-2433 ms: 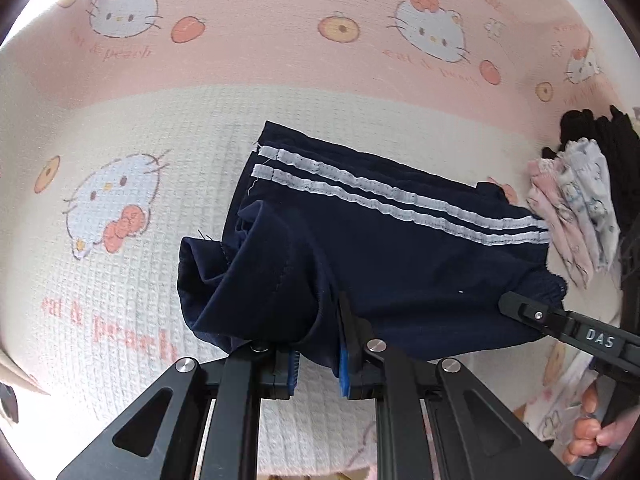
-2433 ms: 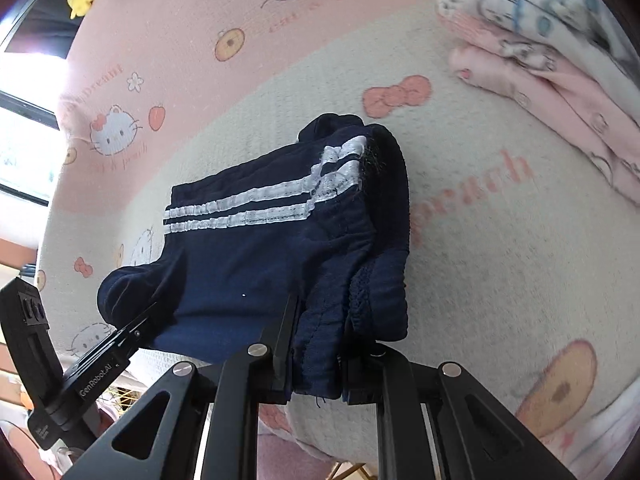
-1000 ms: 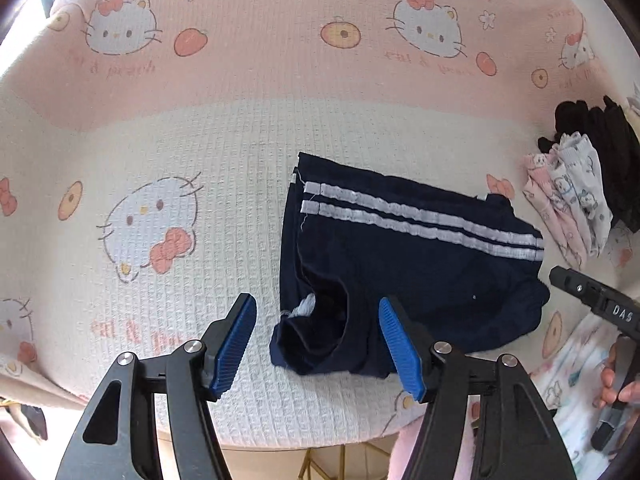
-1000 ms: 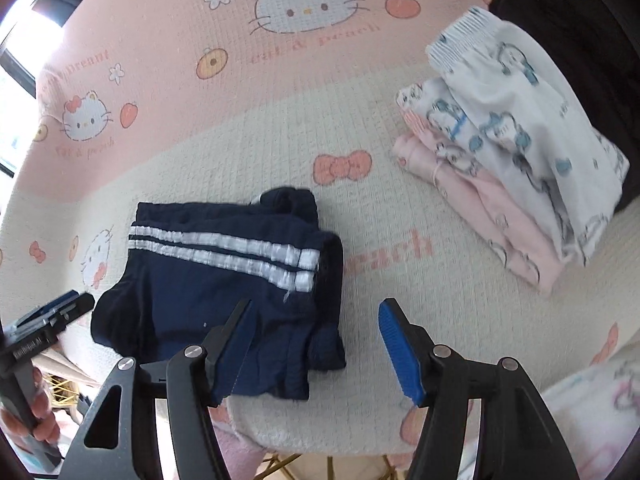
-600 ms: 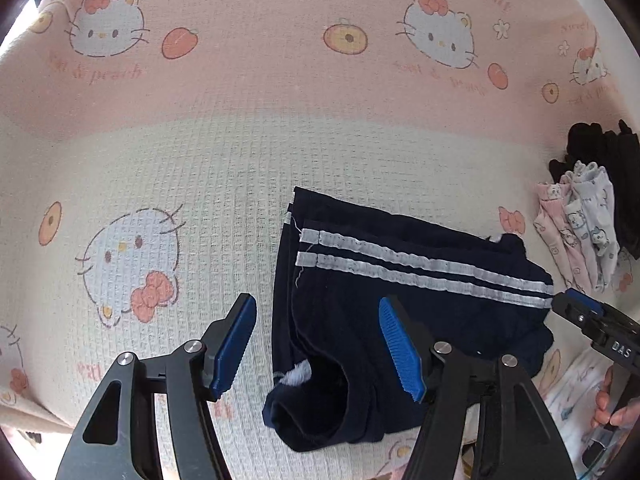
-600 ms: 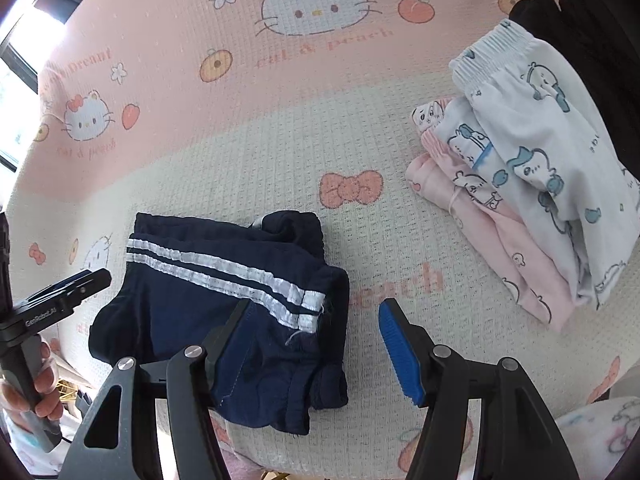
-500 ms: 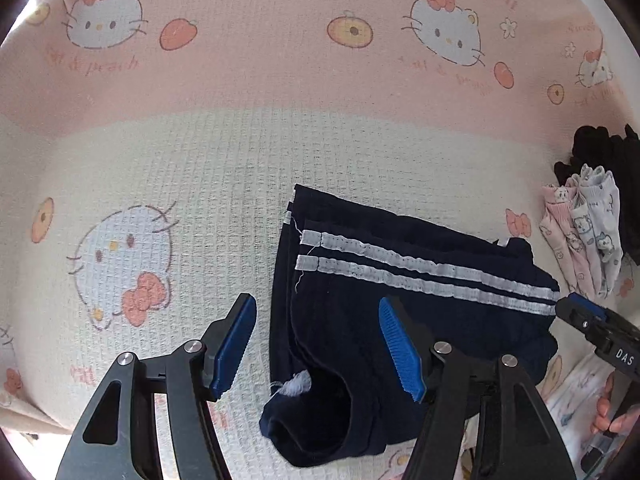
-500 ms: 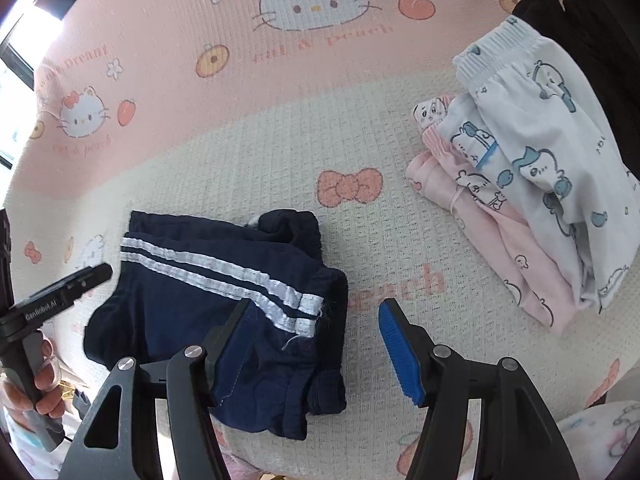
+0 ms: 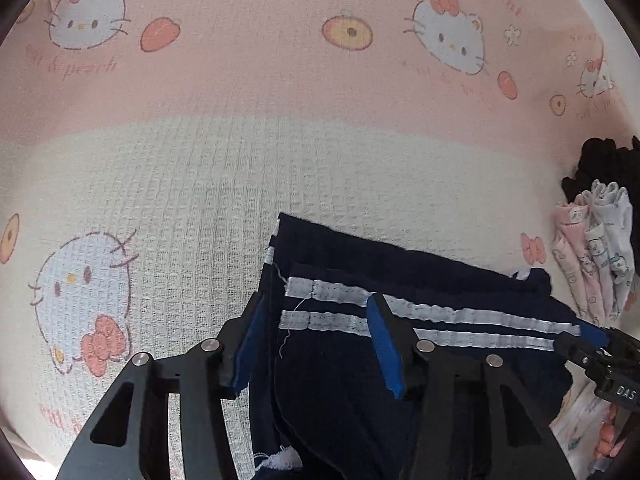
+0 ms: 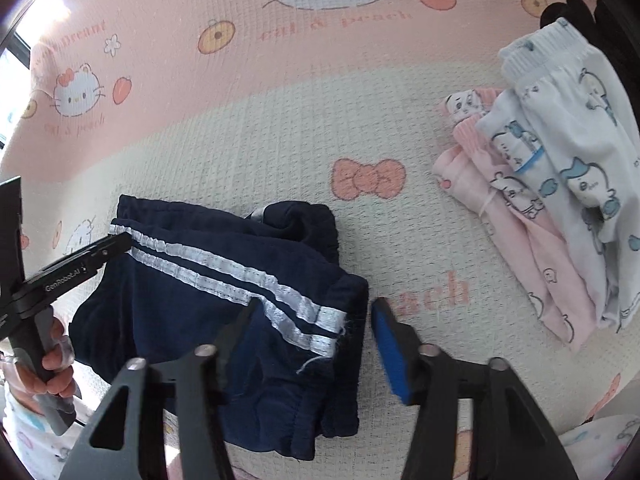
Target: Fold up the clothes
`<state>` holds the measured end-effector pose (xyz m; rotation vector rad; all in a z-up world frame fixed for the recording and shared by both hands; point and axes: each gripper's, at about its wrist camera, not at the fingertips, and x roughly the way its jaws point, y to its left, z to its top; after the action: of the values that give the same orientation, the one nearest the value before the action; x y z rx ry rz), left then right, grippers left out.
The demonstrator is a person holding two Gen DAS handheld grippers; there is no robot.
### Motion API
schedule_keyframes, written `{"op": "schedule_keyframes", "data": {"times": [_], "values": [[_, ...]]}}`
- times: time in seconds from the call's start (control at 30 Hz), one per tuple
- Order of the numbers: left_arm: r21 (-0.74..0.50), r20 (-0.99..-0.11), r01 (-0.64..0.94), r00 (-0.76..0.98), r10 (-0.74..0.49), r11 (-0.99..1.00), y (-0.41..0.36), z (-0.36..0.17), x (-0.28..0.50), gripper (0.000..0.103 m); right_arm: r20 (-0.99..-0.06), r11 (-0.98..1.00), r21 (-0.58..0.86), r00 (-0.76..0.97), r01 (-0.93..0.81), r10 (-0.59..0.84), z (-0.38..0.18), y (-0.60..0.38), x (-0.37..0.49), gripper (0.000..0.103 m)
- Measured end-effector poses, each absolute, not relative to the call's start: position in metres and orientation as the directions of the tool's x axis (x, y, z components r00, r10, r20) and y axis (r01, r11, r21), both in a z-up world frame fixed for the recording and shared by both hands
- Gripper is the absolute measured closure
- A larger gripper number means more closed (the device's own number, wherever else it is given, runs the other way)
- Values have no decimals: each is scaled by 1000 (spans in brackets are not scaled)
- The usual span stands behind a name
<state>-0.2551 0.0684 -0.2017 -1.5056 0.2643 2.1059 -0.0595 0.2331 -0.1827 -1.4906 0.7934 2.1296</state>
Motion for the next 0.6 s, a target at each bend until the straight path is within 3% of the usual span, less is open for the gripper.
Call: {"op": "schedule_keyframes", "data": {"times": [0.03, 0.2, 0.33, 0.6], "values": [[-157, -924, -518, -224, 311, -841, 67, -205, -256, 57, -945, -748, 208, -328, -630, 14, -185, 233, -60, 57], [-190, -913, -507, -223, 341, -841, 62, -209, -256, 70, -952, -767, 179, -305, -616, 23, -193, 228, -66, 86], [-101, -921, -554, -262, 289, -826, 70, -209, -249, 87, -951, -783, 152, -304, -602, 49, -193, 223, -70, 89], [-55, -902, -587, -318, 293, -807, 78, -193, -241, 93, -939, -809, 124, -331, -575, 91, -181, 226, -76, 91]]}}
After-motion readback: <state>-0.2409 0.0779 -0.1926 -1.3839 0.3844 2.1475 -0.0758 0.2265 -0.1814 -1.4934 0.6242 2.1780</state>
